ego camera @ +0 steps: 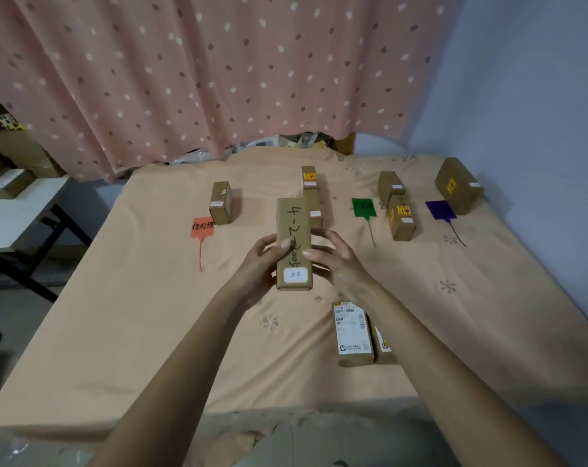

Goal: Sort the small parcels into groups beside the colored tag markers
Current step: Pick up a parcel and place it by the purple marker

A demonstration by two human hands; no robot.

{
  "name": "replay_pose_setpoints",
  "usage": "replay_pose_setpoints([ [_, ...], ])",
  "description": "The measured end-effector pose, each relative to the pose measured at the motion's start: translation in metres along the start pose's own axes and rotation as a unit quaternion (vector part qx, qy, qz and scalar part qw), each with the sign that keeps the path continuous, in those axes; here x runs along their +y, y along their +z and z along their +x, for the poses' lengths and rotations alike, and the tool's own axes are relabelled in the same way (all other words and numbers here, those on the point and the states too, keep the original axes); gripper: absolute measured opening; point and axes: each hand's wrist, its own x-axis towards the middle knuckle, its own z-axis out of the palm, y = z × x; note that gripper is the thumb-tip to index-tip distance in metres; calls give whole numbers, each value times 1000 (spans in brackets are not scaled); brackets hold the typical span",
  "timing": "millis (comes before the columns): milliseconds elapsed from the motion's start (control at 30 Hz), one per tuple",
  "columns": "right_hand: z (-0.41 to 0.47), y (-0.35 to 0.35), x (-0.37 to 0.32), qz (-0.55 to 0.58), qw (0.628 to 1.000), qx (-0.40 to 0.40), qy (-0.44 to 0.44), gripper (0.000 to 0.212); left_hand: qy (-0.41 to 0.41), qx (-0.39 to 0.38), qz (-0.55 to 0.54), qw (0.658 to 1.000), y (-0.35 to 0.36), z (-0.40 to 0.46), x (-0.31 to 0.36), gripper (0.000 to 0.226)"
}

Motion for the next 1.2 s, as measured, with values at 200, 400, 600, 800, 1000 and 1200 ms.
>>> replay_pose_setpoints([
  [200,-4,1,-8,5,999,36,-19,47,14,-10,0,1000,14,0,6,91],
  [400,-17,-18,-3,11,997,77,-20,47,-10,-14,6,1000,32,12,-6,86],
  [600,-38,-68,-18,39,982,178,-37,41,-43,-52,12,998,92,35,-15,81],
  [800,-50,-118,-31,19,970,238,-49,30,-70,-65,22,995,149,71,-33,74],
  [1000,-41,-208,-52,10,964,259,-53,36,-74,-75,37,994,222,127,-52,77],
  [1200,-11,-348,-78,7,970,242,-27,33,-74,-68,50,994,319,214,-87,48],
])
